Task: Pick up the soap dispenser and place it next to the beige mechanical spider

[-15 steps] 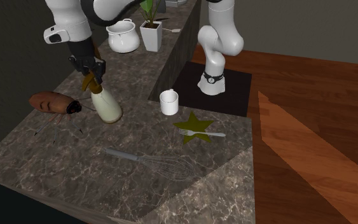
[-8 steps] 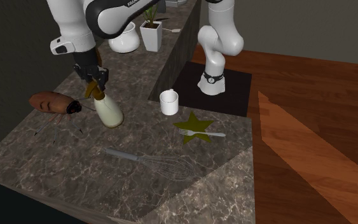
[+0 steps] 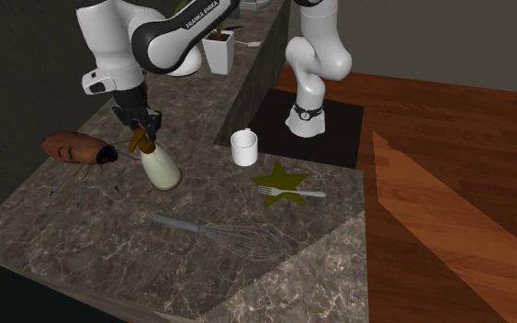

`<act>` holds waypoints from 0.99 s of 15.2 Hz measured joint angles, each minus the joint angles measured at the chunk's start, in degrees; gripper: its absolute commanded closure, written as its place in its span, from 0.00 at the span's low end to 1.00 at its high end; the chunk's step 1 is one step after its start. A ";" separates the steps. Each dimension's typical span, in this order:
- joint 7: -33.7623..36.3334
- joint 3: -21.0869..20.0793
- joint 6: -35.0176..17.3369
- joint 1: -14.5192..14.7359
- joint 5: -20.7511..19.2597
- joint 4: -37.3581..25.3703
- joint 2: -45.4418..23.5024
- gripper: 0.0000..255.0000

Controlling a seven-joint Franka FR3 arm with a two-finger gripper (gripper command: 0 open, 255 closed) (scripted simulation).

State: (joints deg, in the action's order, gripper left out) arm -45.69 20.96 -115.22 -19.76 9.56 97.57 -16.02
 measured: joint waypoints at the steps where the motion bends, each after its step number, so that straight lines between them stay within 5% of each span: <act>1: -0.02 -0.01 -0.11 -0.01 0.04 0.02 -0.09 1.00; 5: -0.03 -0.02 -0.25 -0.01 0.07 0.09 -0.14 1.00; 6: -0.03 -0.02 -0.25 -0.01 0.07 0.09 -0.14 0.00; 15: 0.36 0.19 3.21 -0.05 -0.44 -2.56 0.85 0.00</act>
State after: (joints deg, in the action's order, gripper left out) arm -45.33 21.15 -112.02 -19.81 9.12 95.01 -15.17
